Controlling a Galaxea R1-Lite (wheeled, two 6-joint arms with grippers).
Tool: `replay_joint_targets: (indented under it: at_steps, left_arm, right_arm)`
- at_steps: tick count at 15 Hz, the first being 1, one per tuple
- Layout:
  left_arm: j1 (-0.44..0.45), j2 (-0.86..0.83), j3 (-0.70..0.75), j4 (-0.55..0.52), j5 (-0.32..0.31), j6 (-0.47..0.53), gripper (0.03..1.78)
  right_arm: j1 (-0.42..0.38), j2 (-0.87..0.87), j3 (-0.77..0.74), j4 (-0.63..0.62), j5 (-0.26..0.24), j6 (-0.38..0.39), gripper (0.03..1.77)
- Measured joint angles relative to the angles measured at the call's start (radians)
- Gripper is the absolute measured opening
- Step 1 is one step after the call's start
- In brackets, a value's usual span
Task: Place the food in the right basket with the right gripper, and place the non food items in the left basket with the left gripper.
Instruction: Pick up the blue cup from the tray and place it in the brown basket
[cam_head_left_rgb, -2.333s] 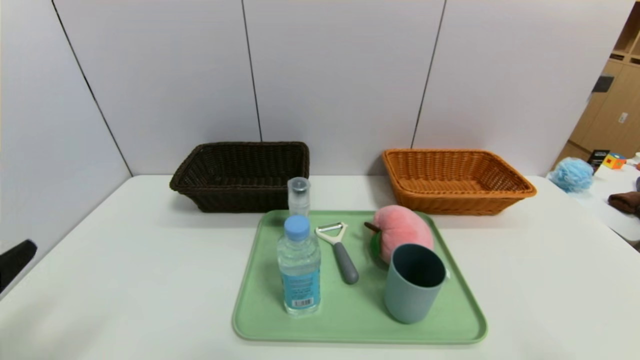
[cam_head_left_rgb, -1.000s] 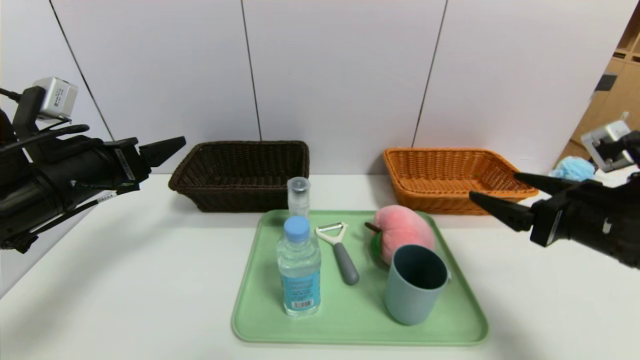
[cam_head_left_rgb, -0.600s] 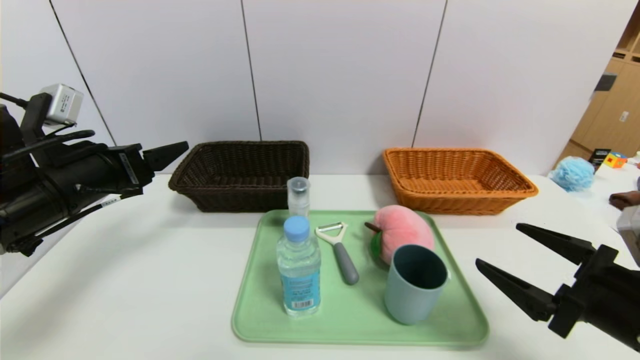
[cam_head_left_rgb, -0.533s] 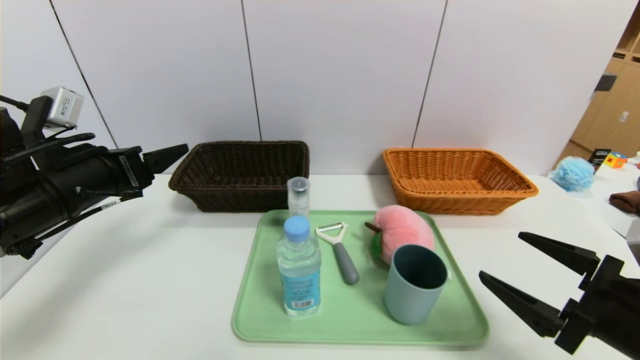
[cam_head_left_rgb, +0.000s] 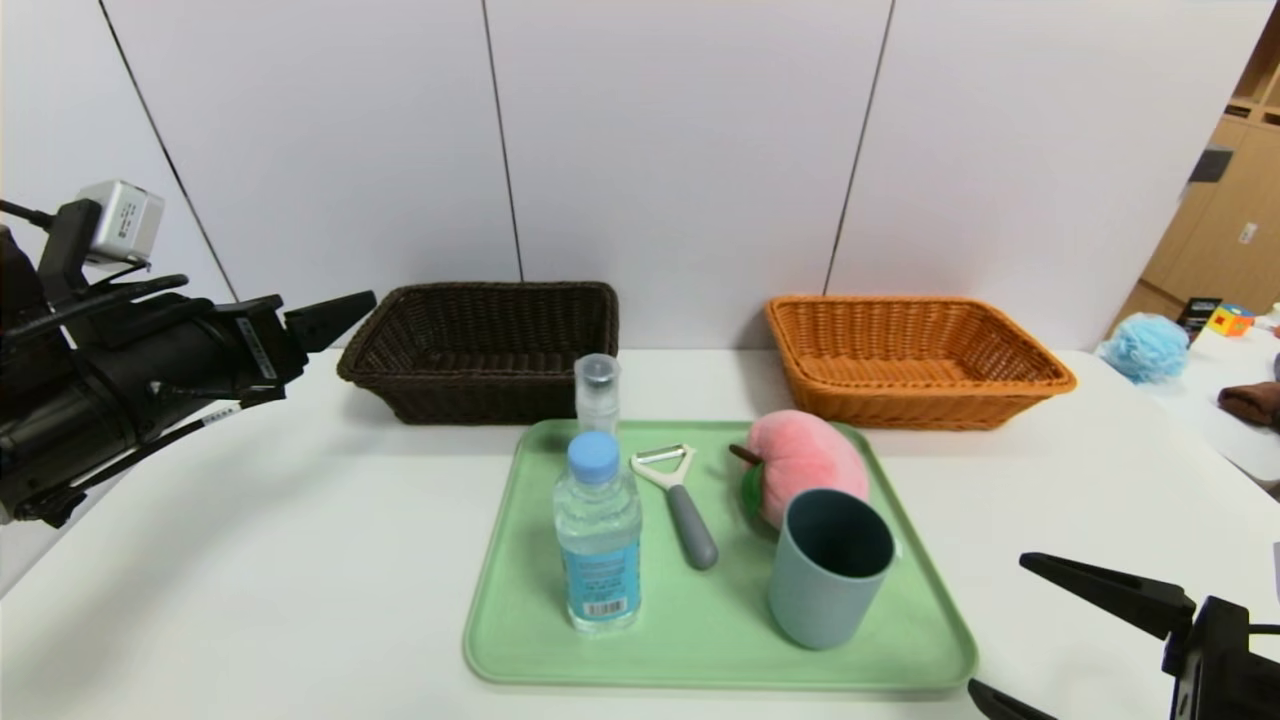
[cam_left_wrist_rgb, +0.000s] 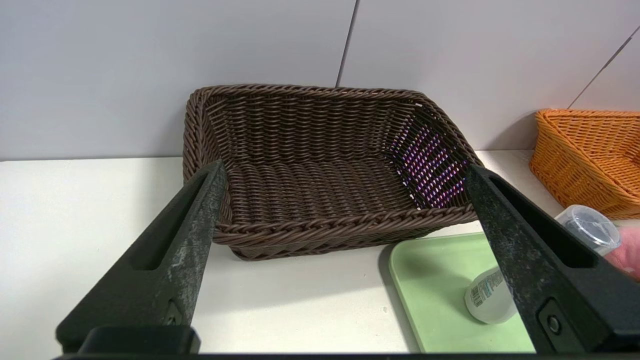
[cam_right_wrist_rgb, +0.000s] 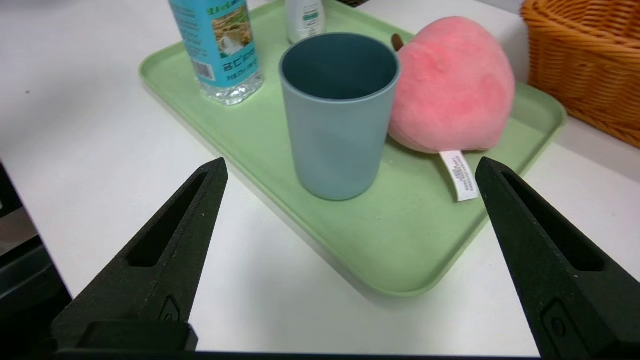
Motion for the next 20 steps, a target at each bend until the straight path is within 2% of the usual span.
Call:
replay_joint_targets:
  at_steps: [4,13,16,20]
  left_arm:
    - [0.0,-0.002,0.011,-0.001,0.0,0.0,1.69]
    - [0.0,-0.006,0.005,-0.003,0.0,-0.006,1.69]
    - [0.0,-0.006,0.005,-0.003,-0.001,-0.006,1.69]
    - [0.0,-0.005,0.005,-0.002,-0.001,-0.008,1.69]
  right_arm:
    - [0.035,0.059,-0.057,0.064,0.004,0.002,1.71]
    - [0.07,0.297,-0.178,0.056,0.004,0.001,1.71]
    - [0.093,0.37,-0.212,0.025,0.004,0.007,1.71]
    - [0.104,0.492,-0.224,-0.106,0.002,0.009,1.71]
